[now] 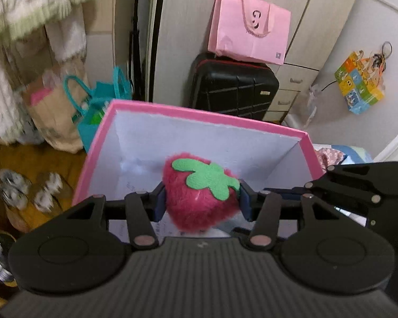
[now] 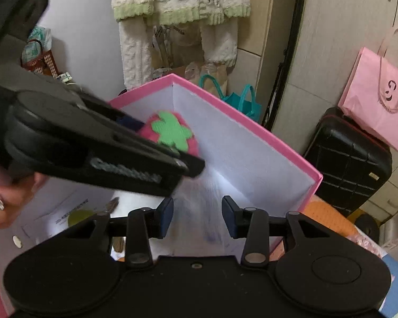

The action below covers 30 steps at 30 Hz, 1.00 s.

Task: Organize soft objects
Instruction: 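Release the strawberry plush into the box while the right gripper releases the packet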

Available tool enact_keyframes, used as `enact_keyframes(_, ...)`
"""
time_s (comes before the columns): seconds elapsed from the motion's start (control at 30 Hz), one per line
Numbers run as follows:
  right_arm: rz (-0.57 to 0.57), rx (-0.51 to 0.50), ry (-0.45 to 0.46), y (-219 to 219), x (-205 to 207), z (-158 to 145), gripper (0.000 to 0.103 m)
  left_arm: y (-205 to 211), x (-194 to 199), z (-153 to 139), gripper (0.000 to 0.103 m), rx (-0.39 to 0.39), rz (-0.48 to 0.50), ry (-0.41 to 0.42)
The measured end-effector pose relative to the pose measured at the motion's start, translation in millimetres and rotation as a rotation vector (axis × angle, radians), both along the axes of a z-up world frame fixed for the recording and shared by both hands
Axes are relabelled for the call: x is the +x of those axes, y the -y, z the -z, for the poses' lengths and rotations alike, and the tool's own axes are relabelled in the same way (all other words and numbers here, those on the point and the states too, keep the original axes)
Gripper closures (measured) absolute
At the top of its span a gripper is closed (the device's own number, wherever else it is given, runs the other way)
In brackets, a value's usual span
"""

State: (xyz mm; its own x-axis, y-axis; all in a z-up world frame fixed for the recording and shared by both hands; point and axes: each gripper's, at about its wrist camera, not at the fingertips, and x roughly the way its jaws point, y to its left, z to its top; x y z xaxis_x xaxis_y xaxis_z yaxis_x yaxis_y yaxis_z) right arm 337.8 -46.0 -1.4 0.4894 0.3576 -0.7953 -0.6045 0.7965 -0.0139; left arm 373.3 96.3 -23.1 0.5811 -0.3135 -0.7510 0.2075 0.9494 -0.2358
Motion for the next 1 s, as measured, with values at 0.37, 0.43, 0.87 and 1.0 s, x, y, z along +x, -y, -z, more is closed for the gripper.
enact_keyframes(0.37,-0.027,0.000,0.073,18,-34,-19,0.050,-7,-44,-35,0.025,0.064,0.006,0.148)
enact_keyframes(0.43,-0.035,-0.001,0.079,20,-43,-24,0.050,-7,-56,-46,0.025,0.093,0.030,0.145)
enact_keyframes(0.87,-0.074,0.003,0.135,32,-115,-70,0.050,-7,-146,-101,0.024,0.184,0.098,0.152)
enact_keyframes(1.0,-0.096,-0.008,0.170,35,-140,-79,0.048,-2,-173,-106,0.022,0.183,0.132,0.146)
